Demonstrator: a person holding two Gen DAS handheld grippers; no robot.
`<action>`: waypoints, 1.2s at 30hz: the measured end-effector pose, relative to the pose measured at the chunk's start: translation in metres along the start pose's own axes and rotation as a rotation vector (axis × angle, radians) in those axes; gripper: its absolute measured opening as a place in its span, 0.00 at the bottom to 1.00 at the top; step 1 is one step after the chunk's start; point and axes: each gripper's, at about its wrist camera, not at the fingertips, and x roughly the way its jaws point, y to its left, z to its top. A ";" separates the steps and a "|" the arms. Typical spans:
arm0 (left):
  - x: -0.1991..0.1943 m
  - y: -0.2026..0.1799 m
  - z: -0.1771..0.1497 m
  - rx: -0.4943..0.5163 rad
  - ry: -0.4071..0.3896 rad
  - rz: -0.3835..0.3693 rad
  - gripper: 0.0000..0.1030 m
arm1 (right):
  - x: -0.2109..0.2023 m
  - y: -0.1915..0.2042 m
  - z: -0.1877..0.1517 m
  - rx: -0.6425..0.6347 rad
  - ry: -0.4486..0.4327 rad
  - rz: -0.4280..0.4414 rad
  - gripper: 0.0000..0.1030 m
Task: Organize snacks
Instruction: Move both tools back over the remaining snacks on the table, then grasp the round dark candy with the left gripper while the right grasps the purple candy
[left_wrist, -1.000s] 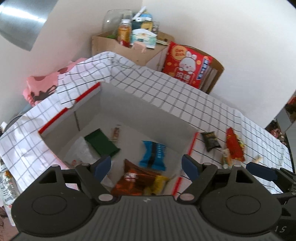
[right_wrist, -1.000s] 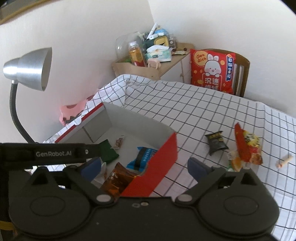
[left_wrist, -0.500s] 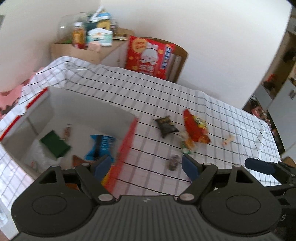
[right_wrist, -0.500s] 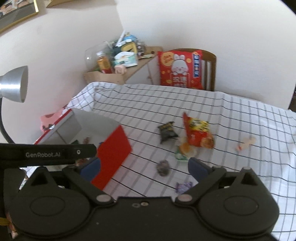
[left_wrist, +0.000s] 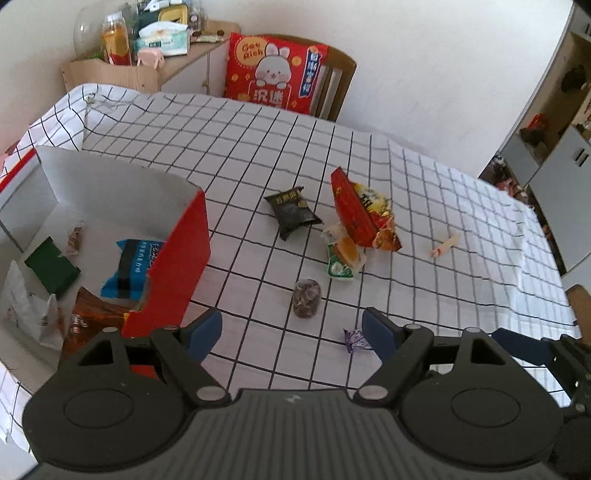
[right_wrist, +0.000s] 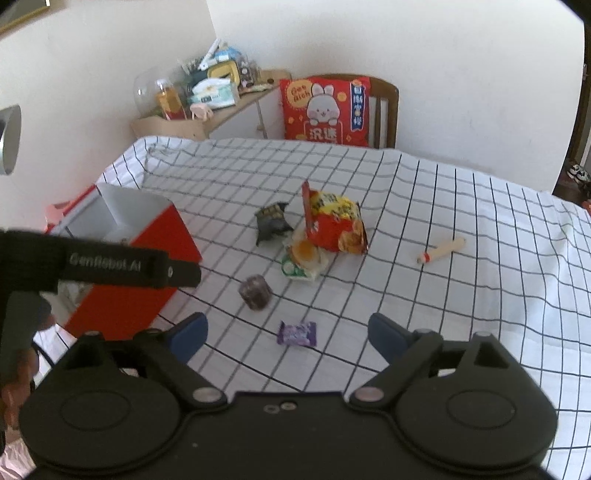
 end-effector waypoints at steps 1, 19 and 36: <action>0.004 -0.001 0.001 0.001 0.008 0.003 0.79 | 0.003 -0.002 -0.001 -0.002 0.008 0.001 0.87; 0.100 -0.011 0.020 0.003 0.168 0.006 0.63 | 0.094 -0.011 -0.010 -0.002 0.171 0.010 0.65; 0.140 -0.004 0.025 -0.055 0.255 -0.019 0.32 | 0.123 0.001 -0.009 -0.094 0.217 -0.025 0.32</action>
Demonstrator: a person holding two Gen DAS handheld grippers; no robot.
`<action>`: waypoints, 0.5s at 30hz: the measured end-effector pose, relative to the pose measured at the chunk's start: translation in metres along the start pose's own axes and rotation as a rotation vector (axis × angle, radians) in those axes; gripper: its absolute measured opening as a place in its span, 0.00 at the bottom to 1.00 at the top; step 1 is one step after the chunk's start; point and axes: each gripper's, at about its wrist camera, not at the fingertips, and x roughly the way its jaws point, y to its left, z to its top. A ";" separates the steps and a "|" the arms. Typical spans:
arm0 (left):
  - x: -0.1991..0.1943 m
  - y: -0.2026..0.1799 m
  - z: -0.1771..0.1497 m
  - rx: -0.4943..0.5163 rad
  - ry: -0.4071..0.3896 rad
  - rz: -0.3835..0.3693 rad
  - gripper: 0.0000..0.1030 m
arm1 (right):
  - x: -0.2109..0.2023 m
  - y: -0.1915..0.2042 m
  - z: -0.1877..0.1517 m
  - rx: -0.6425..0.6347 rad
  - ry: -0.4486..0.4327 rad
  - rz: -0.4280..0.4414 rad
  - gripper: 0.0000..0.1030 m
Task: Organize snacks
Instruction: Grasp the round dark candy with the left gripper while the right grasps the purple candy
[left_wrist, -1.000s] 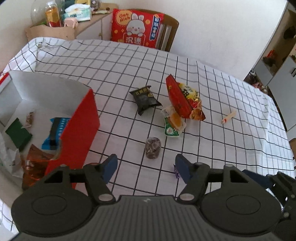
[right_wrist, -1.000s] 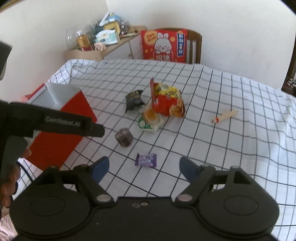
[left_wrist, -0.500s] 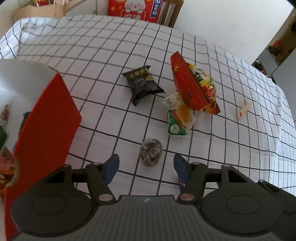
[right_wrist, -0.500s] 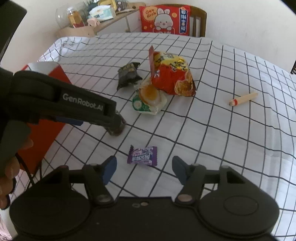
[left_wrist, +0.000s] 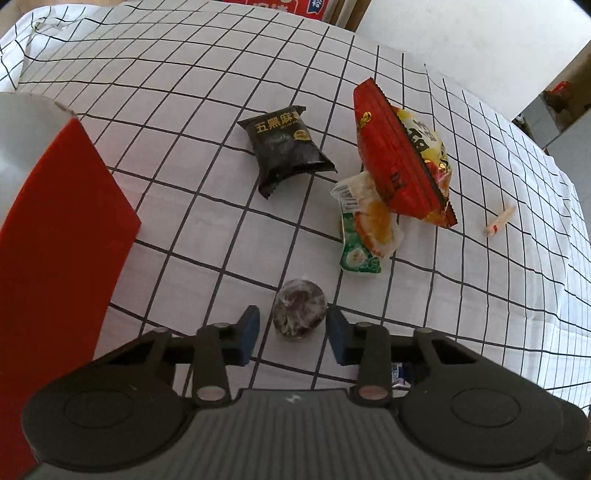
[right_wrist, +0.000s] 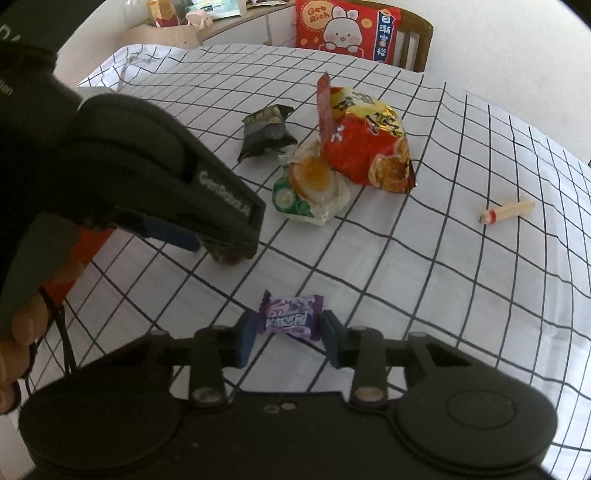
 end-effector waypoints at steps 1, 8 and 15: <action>0.000 0.001 0.000 -0.005 0.001 -0.007 0.29 | 0.000 0.000 0.000 0.000 -0.001 -0.003 0.29; -0.008 0.005 -0.005 -0.020 -0.012 -0.013 0.26 | -0.006 -0.003 -0.002 0.011 -0.009 -0.013 0.18; -0.029 0.010 -0.011 -0.019 -0.044 -0.033 0.26 | -0.021 -0.007 -0.005 0.051 -0.030 -0.001 0.18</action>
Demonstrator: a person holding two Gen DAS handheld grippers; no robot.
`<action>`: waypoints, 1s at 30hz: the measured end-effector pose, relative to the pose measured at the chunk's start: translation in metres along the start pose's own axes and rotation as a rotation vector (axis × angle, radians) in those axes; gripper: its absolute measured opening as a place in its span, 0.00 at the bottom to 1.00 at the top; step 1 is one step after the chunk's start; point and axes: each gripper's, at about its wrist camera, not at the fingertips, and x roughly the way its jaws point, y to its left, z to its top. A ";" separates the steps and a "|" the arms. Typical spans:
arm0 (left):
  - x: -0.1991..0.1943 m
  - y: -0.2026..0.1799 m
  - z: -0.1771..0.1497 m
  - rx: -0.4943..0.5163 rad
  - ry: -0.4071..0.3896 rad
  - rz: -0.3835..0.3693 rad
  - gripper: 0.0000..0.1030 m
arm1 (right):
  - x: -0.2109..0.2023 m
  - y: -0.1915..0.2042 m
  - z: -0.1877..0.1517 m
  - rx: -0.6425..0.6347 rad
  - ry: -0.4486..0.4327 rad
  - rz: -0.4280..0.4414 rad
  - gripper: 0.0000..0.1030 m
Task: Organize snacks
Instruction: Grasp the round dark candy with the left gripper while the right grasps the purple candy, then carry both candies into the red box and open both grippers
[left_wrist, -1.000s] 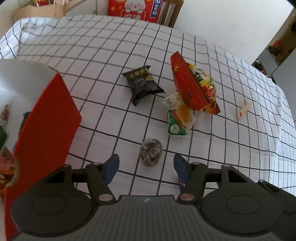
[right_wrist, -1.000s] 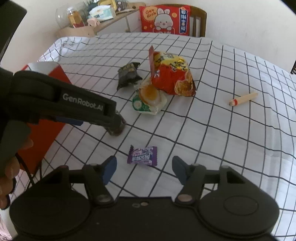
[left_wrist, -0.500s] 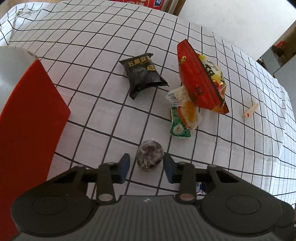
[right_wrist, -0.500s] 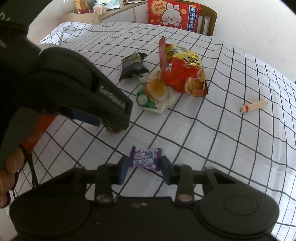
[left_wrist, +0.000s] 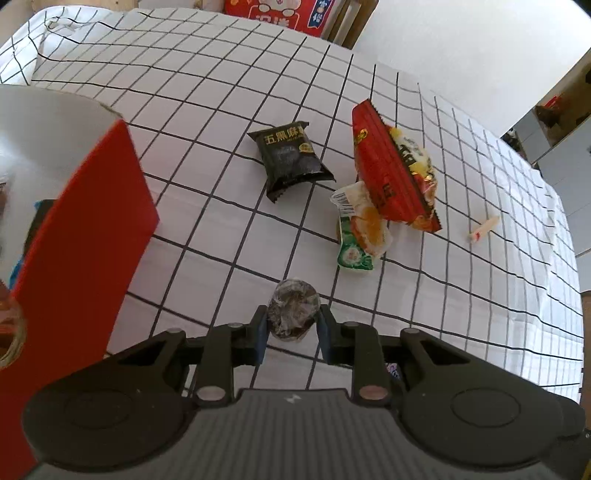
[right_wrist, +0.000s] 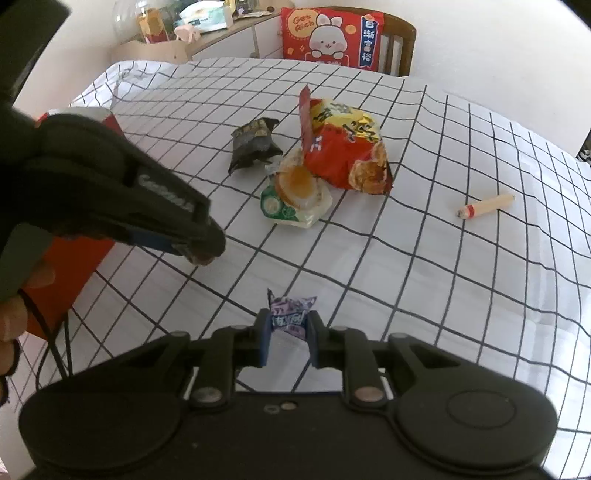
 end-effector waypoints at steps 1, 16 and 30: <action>-0.005 0.001 -0.001 0.002 -0.005 -0.002 0.26 | -0.003 0.000 0.000 0.006 -0.005 0.003 0.18; -0.081 0.022 -0.025 -0.026 -0.079 -0.053 0.26 | -0.055 0.006 0.002 0.067 -0.087 0.081 0.18; -0.155 0.052 -0.045 -0.049 -0.142 -0.062 0.26 | -0.100 0.049 0.016 0.022 -0.170 0.183 0.18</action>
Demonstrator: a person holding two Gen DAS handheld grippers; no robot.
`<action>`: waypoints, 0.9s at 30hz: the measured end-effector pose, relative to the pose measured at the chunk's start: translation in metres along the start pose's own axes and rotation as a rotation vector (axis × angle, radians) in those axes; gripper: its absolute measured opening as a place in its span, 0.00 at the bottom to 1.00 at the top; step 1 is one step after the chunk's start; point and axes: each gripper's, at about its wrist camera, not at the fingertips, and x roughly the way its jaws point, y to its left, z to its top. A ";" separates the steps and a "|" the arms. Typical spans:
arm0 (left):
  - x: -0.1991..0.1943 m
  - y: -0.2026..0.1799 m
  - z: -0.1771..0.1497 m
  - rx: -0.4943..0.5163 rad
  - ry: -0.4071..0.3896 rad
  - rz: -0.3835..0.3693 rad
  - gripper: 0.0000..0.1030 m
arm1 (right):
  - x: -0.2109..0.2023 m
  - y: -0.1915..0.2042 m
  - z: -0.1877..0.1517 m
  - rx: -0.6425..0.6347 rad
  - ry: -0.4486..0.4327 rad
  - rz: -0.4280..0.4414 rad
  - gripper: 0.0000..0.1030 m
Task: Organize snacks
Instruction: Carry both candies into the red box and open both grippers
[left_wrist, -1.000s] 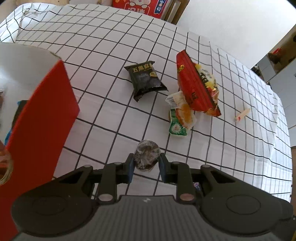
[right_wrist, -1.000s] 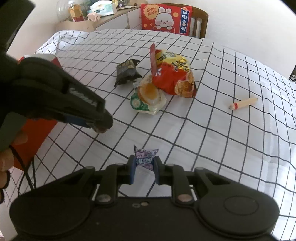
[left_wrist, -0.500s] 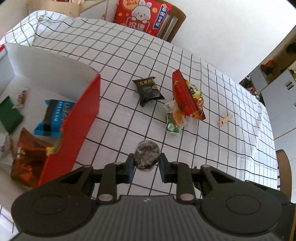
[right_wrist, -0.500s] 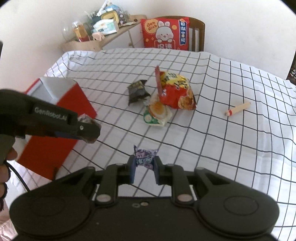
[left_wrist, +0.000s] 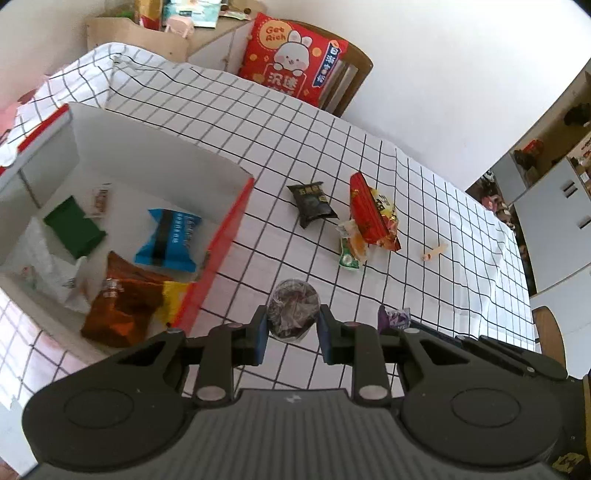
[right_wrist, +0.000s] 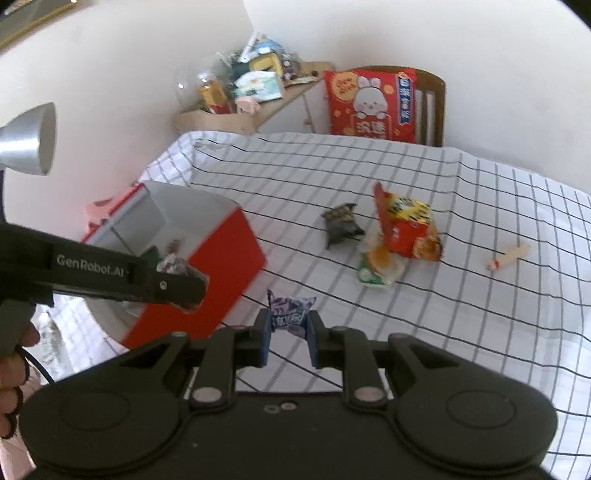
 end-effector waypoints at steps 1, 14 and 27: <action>-0.004 0.002 -0.001 -0.002 -0.001 0.001 0.26 | -0.001 0.004 0.001 -0.006 -0.005 0.005 0.18; -0.045 0.040 -0.003 -0.046 -0.065 0.023 0.26 | 0.007 0.058 0.016 -0.089 -0.017 0.066 0.18; -0.057 0.095 0.010 -0.113 -0.098 0.071 0.26 | 0.038 0.111 0.037 -0.168 0.000 0.095 0.18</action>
